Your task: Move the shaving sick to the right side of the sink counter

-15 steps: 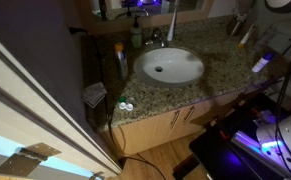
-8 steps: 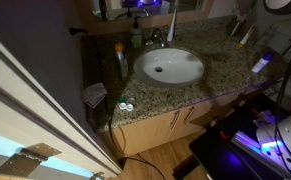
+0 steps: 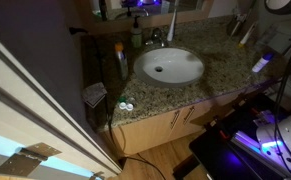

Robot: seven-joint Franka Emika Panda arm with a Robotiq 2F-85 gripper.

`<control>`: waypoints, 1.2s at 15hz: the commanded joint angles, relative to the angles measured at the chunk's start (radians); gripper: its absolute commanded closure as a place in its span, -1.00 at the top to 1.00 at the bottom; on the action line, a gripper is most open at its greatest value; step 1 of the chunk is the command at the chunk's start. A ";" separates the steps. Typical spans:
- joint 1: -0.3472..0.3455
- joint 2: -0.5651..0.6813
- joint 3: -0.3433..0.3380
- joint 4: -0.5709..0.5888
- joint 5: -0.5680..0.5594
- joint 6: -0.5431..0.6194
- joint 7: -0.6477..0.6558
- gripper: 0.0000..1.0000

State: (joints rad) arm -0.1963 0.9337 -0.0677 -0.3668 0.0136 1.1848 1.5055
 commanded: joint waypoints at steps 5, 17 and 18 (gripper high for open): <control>-0.059 -0.085 0.013 -0.015 0.019 -0.060 -0.453 -0.93; -0.098 -0.199 -0.063 0.011 -0.092 -0.046 -0.907 -0.93; -0.114 -0.217 -0.066 0.003 -0.093 -0.059 -0.983 -0.93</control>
State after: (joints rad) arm -0.2804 0.7658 -0.1148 -0.3512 -0.0616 1.1430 0.7117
